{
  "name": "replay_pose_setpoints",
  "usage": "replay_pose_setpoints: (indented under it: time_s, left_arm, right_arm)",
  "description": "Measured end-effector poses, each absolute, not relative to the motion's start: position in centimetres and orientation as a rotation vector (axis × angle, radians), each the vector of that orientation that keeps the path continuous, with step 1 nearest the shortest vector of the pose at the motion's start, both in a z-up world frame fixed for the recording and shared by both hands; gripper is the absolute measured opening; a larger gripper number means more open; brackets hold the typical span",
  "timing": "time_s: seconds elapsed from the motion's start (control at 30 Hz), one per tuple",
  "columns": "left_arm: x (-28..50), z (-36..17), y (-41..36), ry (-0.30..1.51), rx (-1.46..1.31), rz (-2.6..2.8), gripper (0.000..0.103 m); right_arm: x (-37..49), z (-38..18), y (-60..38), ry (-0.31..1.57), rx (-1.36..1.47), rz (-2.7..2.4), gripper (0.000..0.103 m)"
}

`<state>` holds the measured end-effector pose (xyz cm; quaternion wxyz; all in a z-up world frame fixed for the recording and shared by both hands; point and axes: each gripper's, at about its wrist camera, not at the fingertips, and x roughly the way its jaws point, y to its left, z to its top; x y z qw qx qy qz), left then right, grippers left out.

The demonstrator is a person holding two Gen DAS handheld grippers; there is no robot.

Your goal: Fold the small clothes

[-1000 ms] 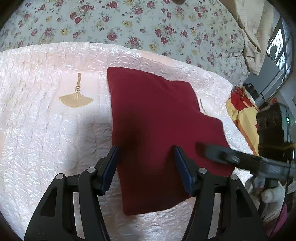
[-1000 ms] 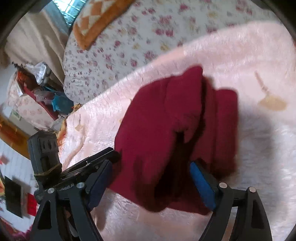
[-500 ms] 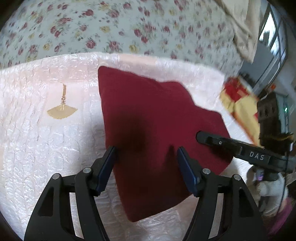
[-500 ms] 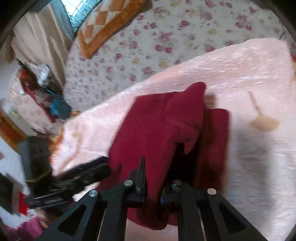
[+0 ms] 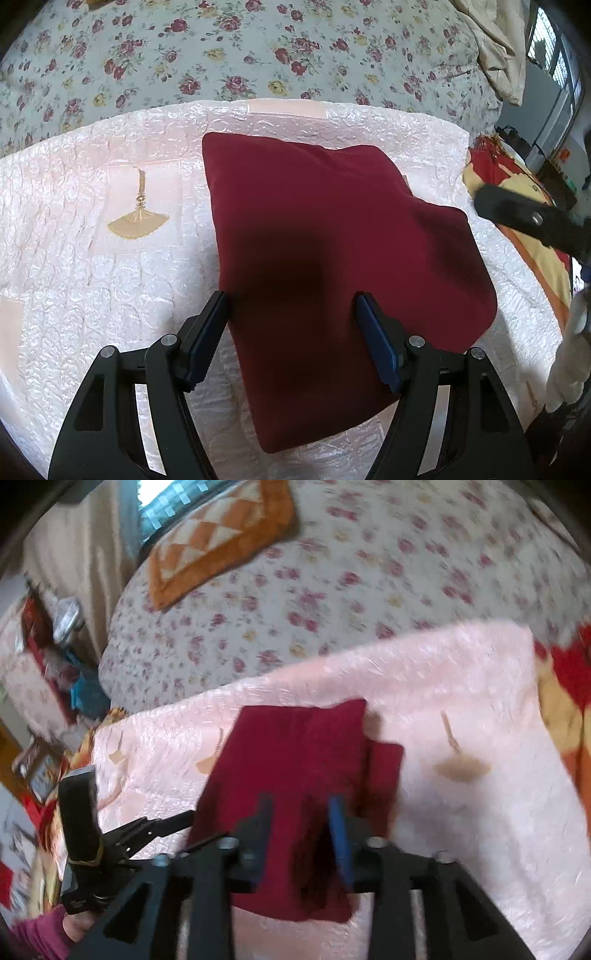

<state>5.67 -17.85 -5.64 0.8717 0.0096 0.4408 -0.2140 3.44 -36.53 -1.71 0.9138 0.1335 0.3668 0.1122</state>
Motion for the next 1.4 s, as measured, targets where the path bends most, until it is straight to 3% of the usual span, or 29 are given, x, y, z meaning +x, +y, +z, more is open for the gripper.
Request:
replay_pose_setpoints:
  time_s: [0.37,0.7,1.0,1.17,1.2,1.23,1.3,1.4]
  left_arm:
    - [6.1,-6.1,-17.8,0.925,0.025,-0.452,0.073]
    - [6.0,-5.8,-17.8,0.93,0.015,-0.436,0.073]
    - [6.1,-5.9,-17.1,0.974,-0.042,-0.455,0.073]
    - [7.0,-4.5,-14.7,0.986,-0.181,-0.536,0.076]
    - [7.3,-4.3,-14.5,0.986,-0.199,-0.546,0.076]
    - [7.6,-4.3,-14.2,0.989,-0.217,-0.553,0.076]
    - [8.4,-4.7,-13.8,1.001,-0.263,-0.568,0.08]
    - [9.8,-5.9,-13.8,1.039,-0.326,-0.589,0.083]
  right_arm:
    - [11.6,-7.8,-34.2,0.933,0.113,0.102,0.033]
    - [8.0,-4.8,-34.1,0.884,0.111,0.123,0.032]
    - [6.6,-6.9,-33.5,0.92,0.068,0.116,0.033]
    - [5.2,-5.1,-37.0,0.84,0.258,0.176,0.033]
    - [5.1,-5.1,-37.9,0.823,0.286,0.173,0.045]
    - [5.1,-5.3,-38.9,0.818,0.31,0.167,0.067]
    - [5.5,-6.2,-40.3,0.837,0.375,0.189,0.086]
    - [6.8,-8.0,-41.3,0.877,0.469,0.252,0.086]
